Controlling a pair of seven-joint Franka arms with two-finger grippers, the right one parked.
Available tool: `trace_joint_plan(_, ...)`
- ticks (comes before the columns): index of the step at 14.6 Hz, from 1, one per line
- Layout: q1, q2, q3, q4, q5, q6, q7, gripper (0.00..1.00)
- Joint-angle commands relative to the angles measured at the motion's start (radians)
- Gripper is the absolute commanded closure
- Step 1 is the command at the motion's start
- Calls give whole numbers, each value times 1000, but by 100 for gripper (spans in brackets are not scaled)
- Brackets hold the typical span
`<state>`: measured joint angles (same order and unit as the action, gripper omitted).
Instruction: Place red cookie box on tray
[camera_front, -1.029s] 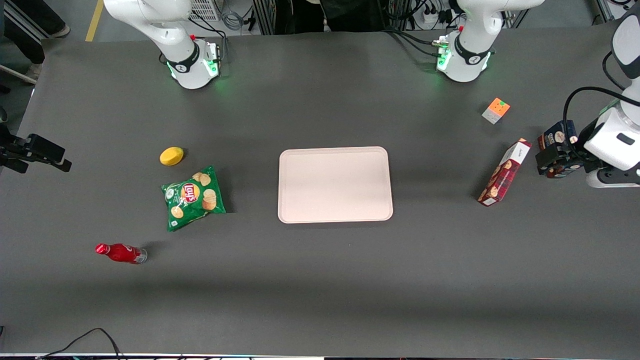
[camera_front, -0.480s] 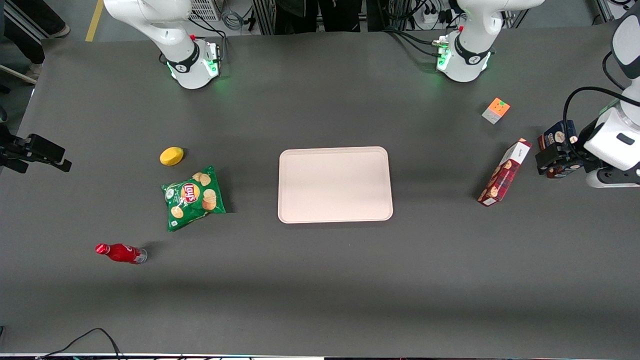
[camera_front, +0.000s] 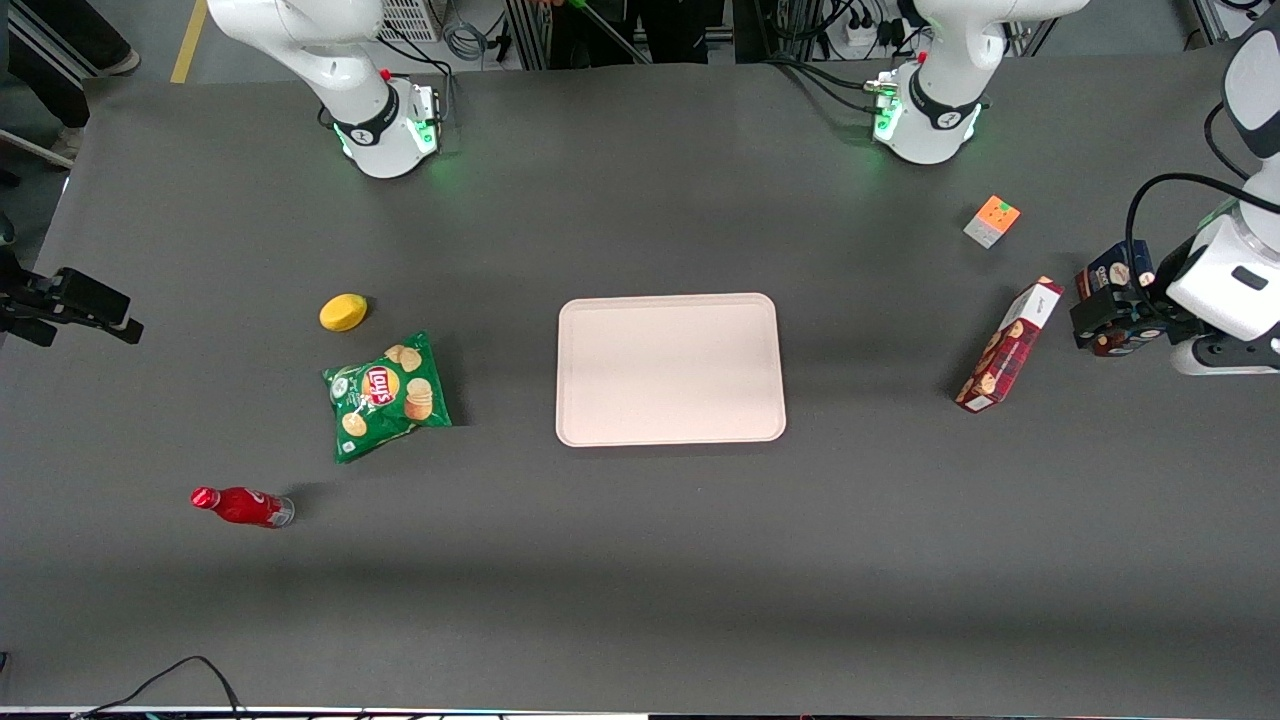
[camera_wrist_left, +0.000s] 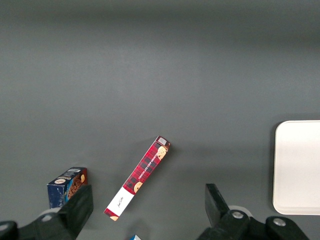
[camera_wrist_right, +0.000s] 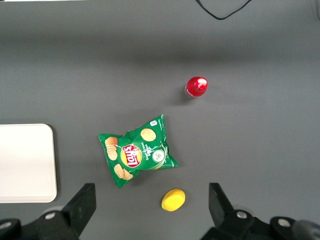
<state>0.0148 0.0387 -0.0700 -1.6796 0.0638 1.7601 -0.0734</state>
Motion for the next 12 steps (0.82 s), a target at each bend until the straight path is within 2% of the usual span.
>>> trace_joint_plan(1,2,7,-2,20,-2,-22,17,0)
trace_joint_plan(5,4,7,2,20,-1,-25,24,0)
trace_joint_plan(12,13,10,131,6,-4,-41,232,0)
